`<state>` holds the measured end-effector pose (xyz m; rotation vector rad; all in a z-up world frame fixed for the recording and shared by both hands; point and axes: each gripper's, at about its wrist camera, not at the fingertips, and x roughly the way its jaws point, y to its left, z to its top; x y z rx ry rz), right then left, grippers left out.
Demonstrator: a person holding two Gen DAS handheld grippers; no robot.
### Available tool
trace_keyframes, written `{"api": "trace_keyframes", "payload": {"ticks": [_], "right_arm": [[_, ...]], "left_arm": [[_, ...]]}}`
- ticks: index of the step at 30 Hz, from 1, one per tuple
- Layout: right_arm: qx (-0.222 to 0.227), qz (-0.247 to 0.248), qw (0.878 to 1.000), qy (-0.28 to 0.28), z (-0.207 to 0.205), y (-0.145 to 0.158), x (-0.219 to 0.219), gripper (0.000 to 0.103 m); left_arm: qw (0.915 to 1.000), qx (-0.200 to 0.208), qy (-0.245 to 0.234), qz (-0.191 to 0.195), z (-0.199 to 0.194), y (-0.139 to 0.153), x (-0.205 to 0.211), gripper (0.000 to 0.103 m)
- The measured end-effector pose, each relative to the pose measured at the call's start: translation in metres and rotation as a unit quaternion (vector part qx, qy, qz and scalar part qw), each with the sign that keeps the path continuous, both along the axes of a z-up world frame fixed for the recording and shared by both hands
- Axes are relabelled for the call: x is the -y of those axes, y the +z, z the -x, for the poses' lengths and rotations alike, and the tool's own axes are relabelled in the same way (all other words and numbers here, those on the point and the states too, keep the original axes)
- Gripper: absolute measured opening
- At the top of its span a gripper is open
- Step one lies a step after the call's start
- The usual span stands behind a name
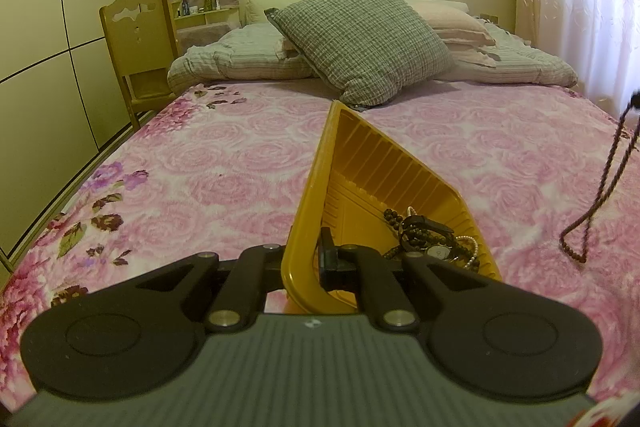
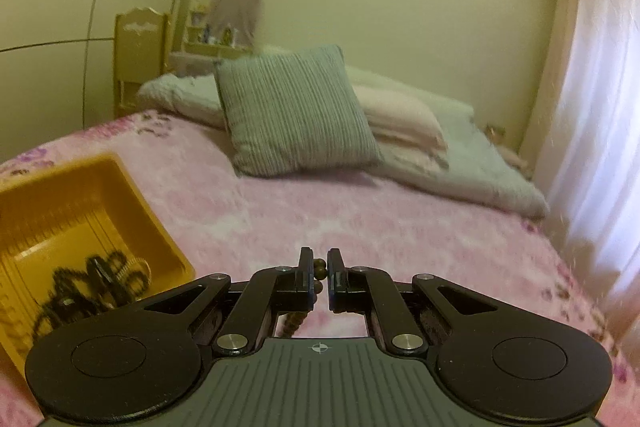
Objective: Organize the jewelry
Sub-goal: 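Lift the bead bracelet and lower it into the orange tray, open right gripper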
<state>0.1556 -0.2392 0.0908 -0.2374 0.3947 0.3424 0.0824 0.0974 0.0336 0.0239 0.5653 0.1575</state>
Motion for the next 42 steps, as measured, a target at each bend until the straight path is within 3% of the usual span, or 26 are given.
{"api": "trace_keyframes", "payload": {"ticks": [13, 22, 31, 42], "right_arm": [[0.061, -0.025, 0.995, 0.078, 0.02, 0.063, -0.039, 0.006], [0.076, -0.055, 0.985, 0.143, 0.022, 0.088, -0.082, 0.006], [0.061, -0.061, 0.978, 0.192, 0.02, 0.091, -0.12, 0.006], [0.011, -0.071, 0.972, 0.224, 0.006, 0.069, -0.158, 0.006]], "left_arm": [[1.0, 0.0, 0.001, 0.003, 0.0, -0.001, 0.001, 0.006], [1.0, 0.0, 0.002, 0.006, -0.001, -0.001, 0.001, 0.006], [1.0, 0.0, 0.001, 0.008, -0.001, -0.001, -0.001, 0.006], [0.9999, 0.001, 0.002, 0.012, -0.001, -0.001, -0.002, 0.006]]}}
